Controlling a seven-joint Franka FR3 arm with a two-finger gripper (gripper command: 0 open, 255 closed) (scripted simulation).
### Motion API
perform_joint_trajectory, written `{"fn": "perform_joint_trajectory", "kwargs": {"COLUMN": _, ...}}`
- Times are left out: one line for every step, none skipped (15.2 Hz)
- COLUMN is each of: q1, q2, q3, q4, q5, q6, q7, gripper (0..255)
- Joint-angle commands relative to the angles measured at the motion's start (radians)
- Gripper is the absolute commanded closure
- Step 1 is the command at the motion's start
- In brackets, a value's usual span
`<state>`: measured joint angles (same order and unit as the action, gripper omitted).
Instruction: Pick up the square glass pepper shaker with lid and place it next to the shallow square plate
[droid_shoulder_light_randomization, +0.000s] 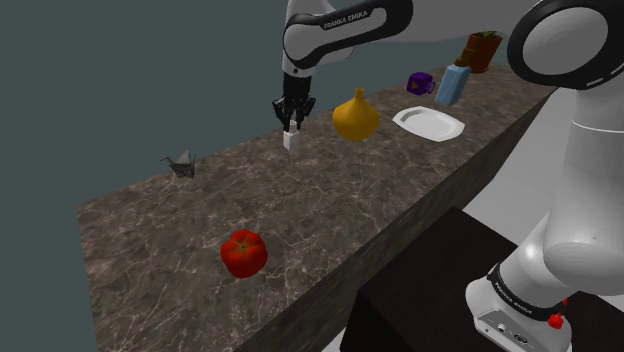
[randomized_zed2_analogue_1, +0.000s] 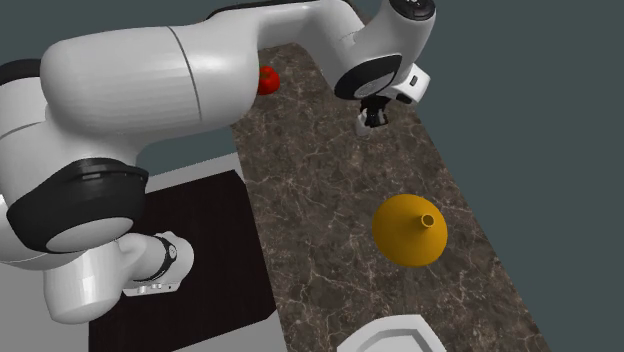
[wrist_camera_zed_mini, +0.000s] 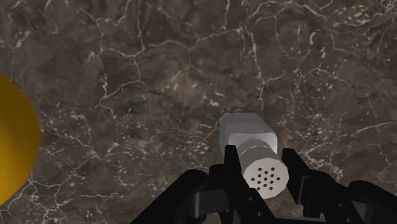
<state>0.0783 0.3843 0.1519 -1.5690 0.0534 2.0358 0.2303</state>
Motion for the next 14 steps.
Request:
{"fn": "perform_joint_trajectory", "kwargs": {"q1": -0.001, "q2": -0.007, "q3": 0.0, "q4": 0.019, "q5": 0.0, "q6": -0.026, "q7": 0.0, "gripper": 255}}
{"fn": "perform_joint_trajectory", "kwargs": {"q1": -0.001, "q2": -0.009, "q3": 0.0, "q4": 0.028, "q5": 0.0, "q6": -0.038, "q7": 0.001, "gripper": 255}}
{"fn": "perform_joint_trajectory", "kwargs": {"q1": -0.001, "q2": -0.011, "q3": 0.0, "q4": 0.039, "q5": 0.0, "q6": -0.05, "q7": 0.002, "gripper": 255}}
{"fn": "perform_joint_trajectory", "kwargs": {"q1": -0.001, "q2": -0.013, "q3": 0.0, "q4": 0.049, "q5": 0.0, "q6": -0.063, "q7": 0.003, "gripper": 255}}
{"fn": "perform_joint_trajectory", "kwargs": {"q1": -0.001, "q2": -0.015, "q3": 0.0, "q4": 0.06, "q5": 0.0, "q6": -0.075, "q7": 0.004, "gripper": 255}}
{"fn": "perform_joint_trajectory", "kwargs": {"q1": -0.001, "q2": -0.017, "q3": 0.0, "q4": 0.071, "q5": 0.0, "q6": -0.088, "q7": 0.005, "gripper": 255}}
{"fn": "perform_joint_trajectory", "kwargs": {"q1": -0.001, "q2": -0.018, "q3": 0.001, "q4": 0.082, "q5": 0.0, "q6": -0.101, "q7": 0.005, "gripper": 255}}
{"fn": "perform_joint_trajectory", "kwargs": {"q1": -0.001, "q2": -0.02, "q3": 0.001, "q4": 0.094, "q5": 0.0, "q6": -0.113, "q7": 0.006, "gripper": 255}}
{"fn": "perform_joint_trajectory", "kwargs": {"q1": -0.001, "q2": -0.02, "q3": 0.001, "q4": 0.106, "q5": 0.0, "q6": -0.126, "q7": 0.007, "gripper": 255}}
{"fn": "perform_joint_trajectory", "kwargs": {"q1": -0.001, "q2": -0.021, "q3": 0.001, "q4": 0.118, "q5": 0.0, "q6": -0.139, "q7": 0.009, "gripper": 255}}
{"fn": "perform_joint_trajectory", "kwargs": {"q1": 0.0, "q2": -0.022, "q3": 0.001, "q4": 0.131, "q5": -0.001, "q6": -0.153, "q7": 0.01, "gripper": 255}}
{"fn": "perform_joint_trajectory", "kwargs": {"q1": 0.0, "q2": -0.022, "q3": 0.001, "q4": 0.144, "q5": -0.001, "q6": -0.166, "q7": 0.011, "gripper": 255}}
{"fn": "perform_joint_trajectory", "kwargs": {"q1": 0.0, "q2": -0.022, "q3": 0.001, "q4": 0.158, "q5": -0.001, "q6": -0.179, "q7": 0.012, "gripper": 255}}
{"fn": "perform_joint_trajectory", "kwargs": {"q1": 0.0, "q2": -0.021, "q3": 0.001, "q4": 0.172, "q5": -0.002, "q6": -0.193, "q7": 0.013, "gripper": 255}}
